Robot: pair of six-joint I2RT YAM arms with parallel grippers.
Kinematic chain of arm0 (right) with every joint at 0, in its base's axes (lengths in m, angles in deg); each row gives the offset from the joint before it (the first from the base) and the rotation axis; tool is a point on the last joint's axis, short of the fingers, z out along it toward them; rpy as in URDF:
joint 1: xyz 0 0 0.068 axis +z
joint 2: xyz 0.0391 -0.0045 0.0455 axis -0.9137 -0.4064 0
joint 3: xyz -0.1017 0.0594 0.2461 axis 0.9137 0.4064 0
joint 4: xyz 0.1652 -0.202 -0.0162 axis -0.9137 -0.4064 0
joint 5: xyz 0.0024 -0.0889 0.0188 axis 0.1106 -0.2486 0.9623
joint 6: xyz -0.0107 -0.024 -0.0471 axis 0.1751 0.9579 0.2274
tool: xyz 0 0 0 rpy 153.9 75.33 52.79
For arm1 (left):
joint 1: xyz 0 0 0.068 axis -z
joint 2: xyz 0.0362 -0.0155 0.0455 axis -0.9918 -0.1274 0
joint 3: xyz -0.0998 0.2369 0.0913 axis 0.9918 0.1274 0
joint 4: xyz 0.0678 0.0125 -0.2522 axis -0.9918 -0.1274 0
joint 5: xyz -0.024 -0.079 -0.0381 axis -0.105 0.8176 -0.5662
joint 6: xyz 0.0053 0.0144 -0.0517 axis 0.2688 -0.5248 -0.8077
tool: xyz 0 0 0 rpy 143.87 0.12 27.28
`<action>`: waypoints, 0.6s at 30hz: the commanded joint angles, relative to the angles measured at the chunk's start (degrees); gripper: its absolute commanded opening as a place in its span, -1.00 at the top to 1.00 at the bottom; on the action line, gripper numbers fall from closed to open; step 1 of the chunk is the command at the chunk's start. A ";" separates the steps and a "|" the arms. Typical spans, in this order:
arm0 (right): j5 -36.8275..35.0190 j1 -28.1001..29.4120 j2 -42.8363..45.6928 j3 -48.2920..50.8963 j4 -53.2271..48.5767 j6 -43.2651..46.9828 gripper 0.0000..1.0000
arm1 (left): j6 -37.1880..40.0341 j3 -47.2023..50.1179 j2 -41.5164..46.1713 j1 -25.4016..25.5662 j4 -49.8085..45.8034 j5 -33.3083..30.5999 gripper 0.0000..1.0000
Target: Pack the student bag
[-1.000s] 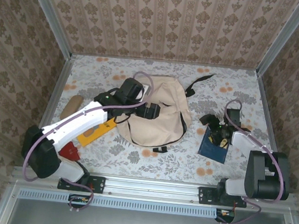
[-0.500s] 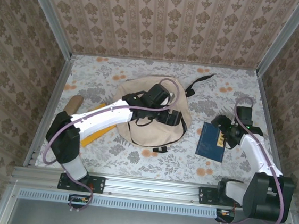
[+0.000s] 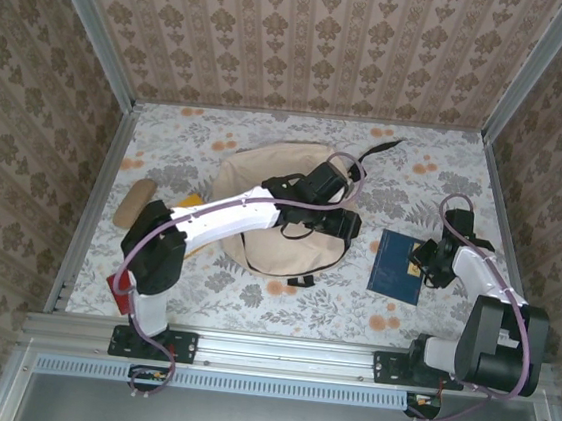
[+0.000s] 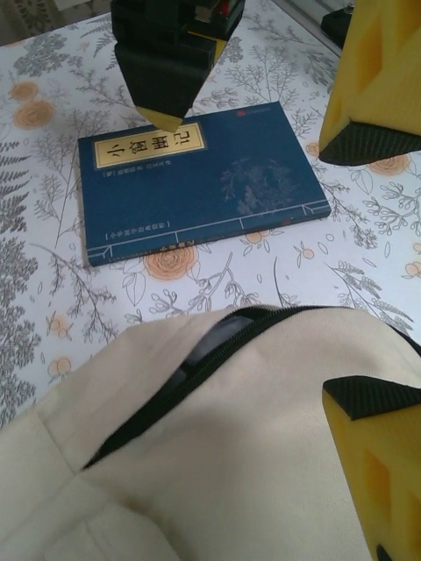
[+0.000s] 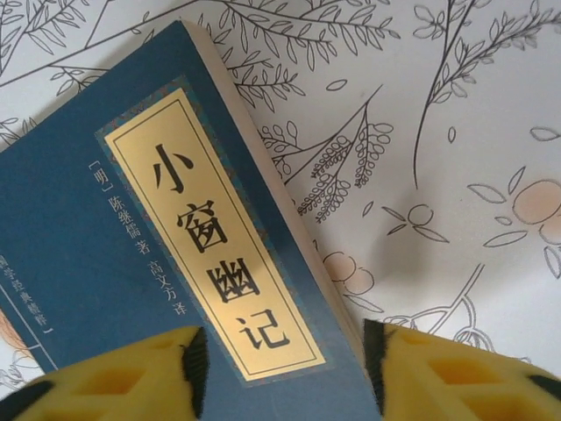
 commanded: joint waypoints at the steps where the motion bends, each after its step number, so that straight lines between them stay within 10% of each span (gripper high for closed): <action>1: 3.68 1.06 -0.83 1.05 0.70 0.75 0.13 | -1.08 -3.11 -1.88 0.88 -0.65 1.89 -0.28; 11: 9.86 8.82 -0.40 4.09 4.12 -3.02 0.29 | -1.22 -14.47 -12.23 2.64 -5.65 1.45 -0.01; 18: -0.22 7.36 7.52 2.27 -2.52 -1.97 -0.04 | -3.83 -14.75 -15.85 2.77 -3.18 2.84 0.16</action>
